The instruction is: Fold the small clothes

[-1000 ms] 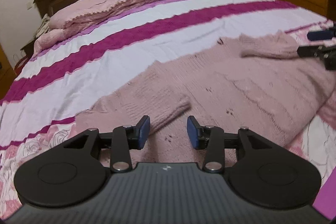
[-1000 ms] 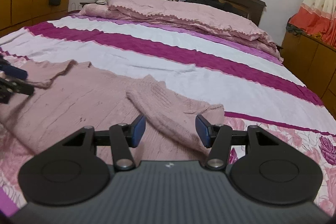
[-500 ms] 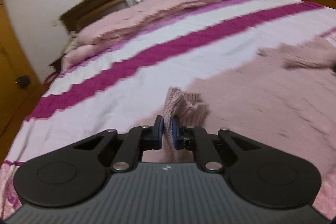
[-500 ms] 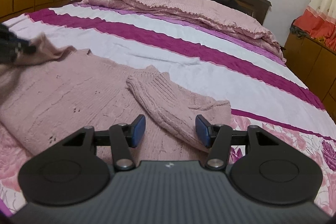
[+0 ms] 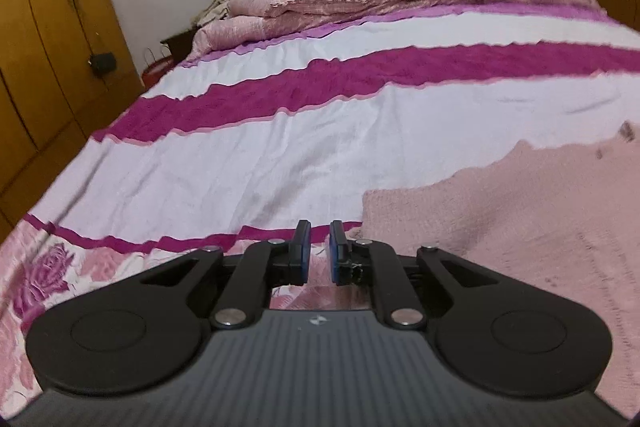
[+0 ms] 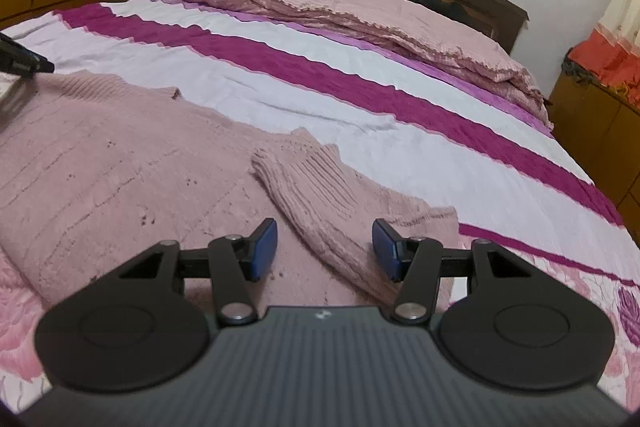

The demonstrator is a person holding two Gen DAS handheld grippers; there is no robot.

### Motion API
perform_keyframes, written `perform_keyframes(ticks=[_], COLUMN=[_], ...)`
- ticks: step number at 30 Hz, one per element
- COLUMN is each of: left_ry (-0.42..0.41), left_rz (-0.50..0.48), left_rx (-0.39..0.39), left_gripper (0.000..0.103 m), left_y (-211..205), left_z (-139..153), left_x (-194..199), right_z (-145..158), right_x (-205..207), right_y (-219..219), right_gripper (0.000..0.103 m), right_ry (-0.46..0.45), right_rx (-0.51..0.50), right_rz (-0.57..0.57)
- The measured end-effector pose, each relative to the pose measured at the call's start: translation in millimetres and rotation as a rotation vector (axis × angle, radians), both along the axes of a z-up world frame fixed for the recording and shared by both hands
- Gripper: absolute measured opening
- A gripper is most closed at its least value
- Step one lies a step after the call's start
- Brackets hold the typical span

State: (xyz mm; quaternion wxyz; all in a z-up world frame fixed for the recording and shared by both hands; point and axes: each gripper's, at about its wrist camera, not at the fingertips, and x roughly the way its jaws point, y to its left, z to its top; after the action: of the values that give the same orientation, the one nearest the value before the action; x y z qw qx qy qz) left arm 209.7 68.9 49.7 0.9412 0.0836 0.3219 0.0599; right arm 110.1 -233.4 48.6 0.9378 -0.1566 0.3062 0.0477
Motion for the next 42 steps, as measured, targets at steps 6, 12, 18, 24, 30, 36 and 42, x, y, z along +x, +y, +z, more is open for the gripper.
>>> perform_keyframes(ticks=[6, 12, 18, 24, 30, 36, 42], left_ry=[0.038, 0.084, 0.109, 0.060, -0.030, 0.004, -0.010], left_rz=[-0.063, -0.048, -0.048, -0.102, 0.008, -0.014, -0.079], left_rx=[-0.199, -0.220, -0.262, -0.258, -0.149, -0.190, -0.219], left_gripper=[0.018, 0.029, 0.044, 0.012, 0.010, 0.010, 0.012], left_y=[0, -6, -1, -5, -2, 9, -7], left_z=[12, -7, -20, -19, -7, -3, 17], left_x=[-6, 14, 30, 28, 27, 23, -12], right_z=[-8, -14, -16, -18, -15, -17, -19], right_x=[15, 21, 26, 27, 29, 31, 36], right_y=[9, 5, 2, 3, 1, -3, -3], right_gripper=[0.054, 0.053, 0.053, 0.045, 0.034, 0.034, 0.015], right_ry=[0.028, 0.037, 0.042, 0.032, 0.021, 0.020, 0.009], right_rx=[-0.008, 0.036, 0.052, 0.058, 0.069, 0.076, 0.060], right_rz=[0.040, 0.025, 0.025, 0.030, 0.022, 0.007, -0.039])
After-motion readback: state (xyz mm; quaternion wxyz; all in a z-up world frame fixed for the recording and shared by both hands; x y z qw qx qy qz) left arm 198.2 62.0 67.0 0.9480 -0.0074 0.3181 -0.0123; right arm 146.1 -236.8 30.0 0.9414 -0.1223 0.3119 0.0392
